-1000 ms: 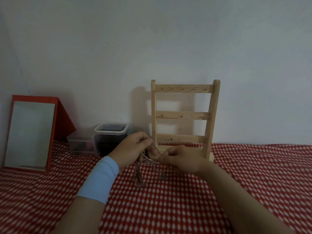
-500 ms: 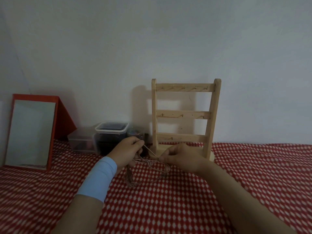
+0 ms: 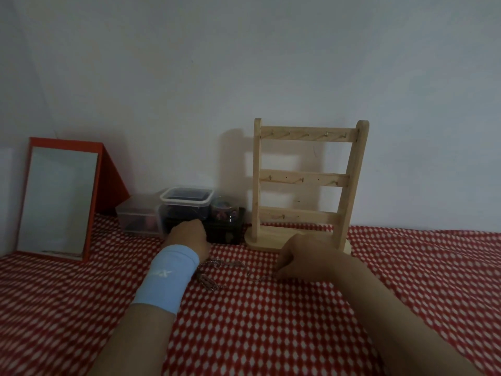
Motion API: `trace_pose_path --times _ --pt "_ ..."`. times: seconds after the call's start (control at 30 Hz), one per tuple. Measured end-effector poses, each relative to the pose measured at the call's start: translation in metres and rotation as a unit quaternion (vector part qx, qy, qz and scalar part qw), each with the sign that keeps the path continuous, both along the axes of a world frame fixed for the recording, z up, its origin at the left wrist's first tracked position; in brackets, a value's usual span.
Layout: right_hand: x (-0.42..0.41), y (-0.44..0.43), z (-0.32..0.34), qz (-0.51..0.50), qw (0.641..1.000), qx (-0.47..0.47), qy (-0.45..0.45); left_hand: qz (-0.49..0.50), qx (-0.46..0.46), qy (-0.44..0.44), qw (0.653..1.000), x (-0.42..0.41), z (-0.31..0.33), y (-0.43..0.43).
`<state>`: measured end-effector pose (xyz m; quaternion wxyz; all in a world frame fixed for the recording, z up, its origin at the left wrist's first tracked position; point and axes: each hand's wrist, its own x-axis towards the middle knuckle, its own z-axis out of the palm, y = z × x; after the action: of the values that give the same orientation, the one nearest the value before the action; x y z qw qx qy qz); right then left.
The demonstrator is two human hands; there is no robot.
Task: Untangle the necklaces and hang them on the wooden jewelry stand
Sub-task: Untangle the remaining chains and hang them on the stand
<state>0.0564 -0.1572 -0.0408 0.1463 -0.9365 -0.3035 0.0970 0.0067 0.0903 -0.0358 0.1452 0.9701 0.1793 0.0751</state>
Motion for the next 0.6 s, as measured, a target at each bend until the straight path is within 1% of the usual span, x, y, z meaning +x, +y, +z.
trace_pose_path --times 0.03,0.07,0.13,0.17,0.23,0.3,0.37,0.5,0.53,0.6 --pt "0.000 0.000 0.001 0.000 1.000 -0.004 -0.002 -0.023 0.022 -0.010 0.999 0.000 0.002 -0.008" --pt "-0.001 -0.001 0.001 0.000 1.000 -0.011 -0.005 -0.063 0.018 -0.025 0.998 -0.002 0.005 -0.019" --pt "-0.001 -0.001 0.003 0.005 0.999 -0.031 -0.008 -0.179 -0.040 -0.029 0.983 -0.006 0.008 -0.041" --pt "-0.001 -0.001 0.003 0.007 0.999 -0.044 -0.009 -0.233 -0.060 -0.002 0.971 -0.008 0.008 -0.052" --pt "-0.002 -0.001 0.005 -0.005 0.997 -0.071 -0.010 -0.303 -0.049 0.065 0.950 -0.010 0.001 -0.066" --pt "0.000 -0.004 0.009 -0.030 0.993 -0.110 -0.024 -0.310 -0.044 0.082 0.946 -0.009 -0.007 -0.068" --pt "0.004 -0.011 0.014 -0.064 0.986 -0.153 -0.033 -0.293 -0.051 0.062 0.953 -0.008 -0.010 -0.065" --pt "0.008 -0.027 0.025 -0.128 0.962 -0.239 0.036 -0.287 -0.047 0.049 0.956 -0.005 -0.015 -0.063" --pt "0.008 -0.029 0.026 -0.132 0.958 -0.250 0.040 -0.291 -0.051 0.045 0.954 -0.004 -0.017 -0.064" --pt "0.006 -0.028 0.028 -0.124 0.962 -0.243 0.009 -0.295 -0.062 0.031 0.953 -0.002 -0.021 -0.068"
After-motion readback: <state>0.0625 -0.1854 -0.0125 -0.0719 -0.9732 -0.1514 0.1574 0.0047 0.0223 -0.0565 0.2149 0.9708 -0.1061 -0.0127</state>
